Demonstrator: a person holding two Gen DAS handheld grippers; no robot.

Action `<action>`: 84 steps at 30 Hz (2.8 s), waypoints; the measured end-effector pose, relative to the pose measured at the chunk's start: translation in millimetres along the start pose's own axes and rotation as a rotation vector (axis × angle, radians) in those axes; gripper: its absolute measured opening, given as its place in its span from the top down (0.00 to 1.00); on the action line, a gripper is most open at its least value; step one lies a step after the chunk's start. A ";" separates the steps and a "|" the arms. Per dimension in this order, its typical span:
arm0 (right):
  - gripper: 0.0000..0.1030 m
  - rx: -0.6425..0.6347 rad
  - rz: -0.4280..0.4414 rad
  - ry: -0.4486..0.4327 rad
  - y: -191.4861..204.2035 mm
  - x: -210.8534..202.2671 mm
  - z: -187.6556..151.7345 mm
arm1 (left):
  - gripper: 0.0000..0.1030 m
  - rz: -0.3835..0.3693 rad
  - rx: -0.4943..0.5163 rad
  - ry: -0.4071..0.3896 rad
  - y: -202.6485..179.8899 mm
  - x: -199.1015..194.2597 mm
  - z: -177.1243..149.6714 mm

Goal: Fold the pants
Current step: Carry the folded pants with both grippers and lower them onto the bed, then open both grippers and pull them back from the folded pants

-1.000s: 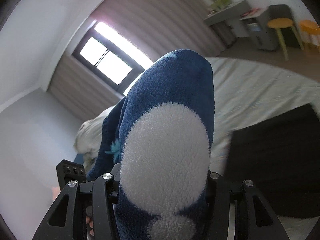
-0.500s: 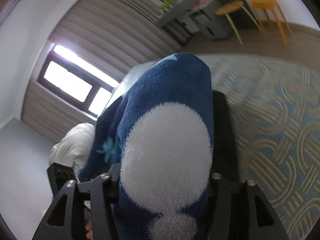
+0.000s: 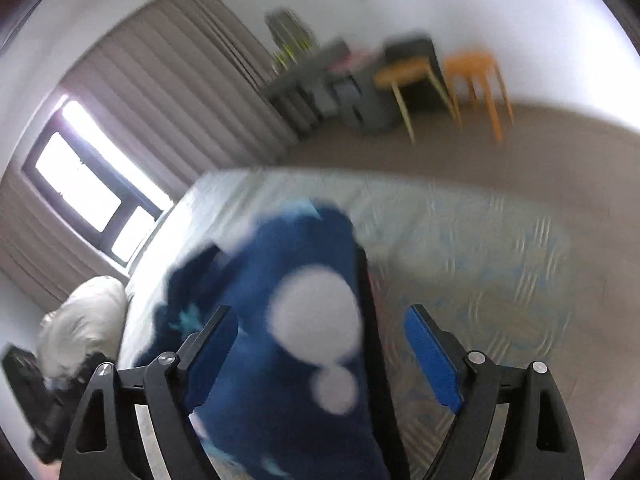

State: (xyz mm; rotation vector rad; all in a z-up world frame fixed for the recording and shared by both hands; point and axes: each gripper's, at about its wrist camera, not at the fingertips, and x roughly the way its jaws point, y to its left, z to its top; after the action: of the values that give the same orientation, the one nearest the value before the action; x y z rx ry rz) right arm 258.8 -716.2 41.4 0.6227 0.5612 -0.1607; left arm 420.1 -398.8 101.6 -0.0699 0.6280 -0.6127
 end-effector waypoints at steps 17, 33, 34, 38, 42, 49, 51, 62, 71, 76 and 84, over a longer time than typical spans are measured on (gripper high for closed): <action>0.87 -0.079 0.003 0.071 13.4 154.6 -15.2 | 0.92 0.039 -0.138 0.094 47.6 174.9 -38.2; 0.99 -0.126 -0.102 0.014 23.4 152.7 -27.1 | 0.97 0.175 -0.016 0.206 28.3 183.4 -29.7; 0.98 -0.141 -0.121 0.030 27.5 153.2 -25.4 | 0.97 0.184 0.002 0.230 22.4 174.3 -24.9; 0.82 -0.207 -0.206 0.135 57.2 121.6 -5.9 | 0.52 0.207 0.030 0.154 -0.6 94.8 -2.9; 0.68 -0.145 -0.115 0.081 72.0 37.0 -10.0 | 0.37 0.172 0.046 0.051 -20.6 4.9 5.6; 0.45 -0.216 -0.043 0.047 106.1 -93.2 -51.2 | 0.21 0.116 0.133 -0.052 -65.2 -131.7 -16.5; 0.45 -0.216 -0.037 0.038 112.9 -127.1 -66.4 | 0.20 0.115 0.150 -0.071 -71.8 -157.6 -27.6; 0.36 -0.236 0.006 -0.085 118.9 -279.6 -162.4 | 0.17 0.068 0.184 -0.135 -86.0 -257.8 -116.2; 0.17 -0.220 0.030 -0.113 96.8 -332.5 -214.6 | 0.03 0.081 0.083 -0.147 -85.3 -286.6 -164.5; 0.13 -0.268 0.021 -0.077 83.1 -319.1 -227.9 | 0.01 0.131 0.019 -0.160 -85.3 -276.4 -190.8; 0.13 -0.263 0.063 -0.086 61.1 -307.3 -244.5 | 0.01 0.160 0.039 -0.111 -100.2 -250.9 -218.5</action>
State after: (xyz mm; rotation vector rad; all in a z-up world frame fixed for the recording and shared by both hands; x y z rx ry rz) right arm -90.2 -529.2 75.5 0.3756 0.4696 -0.0525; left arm 83.4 -315.4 81.2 -0.0166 0.5079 -0.4632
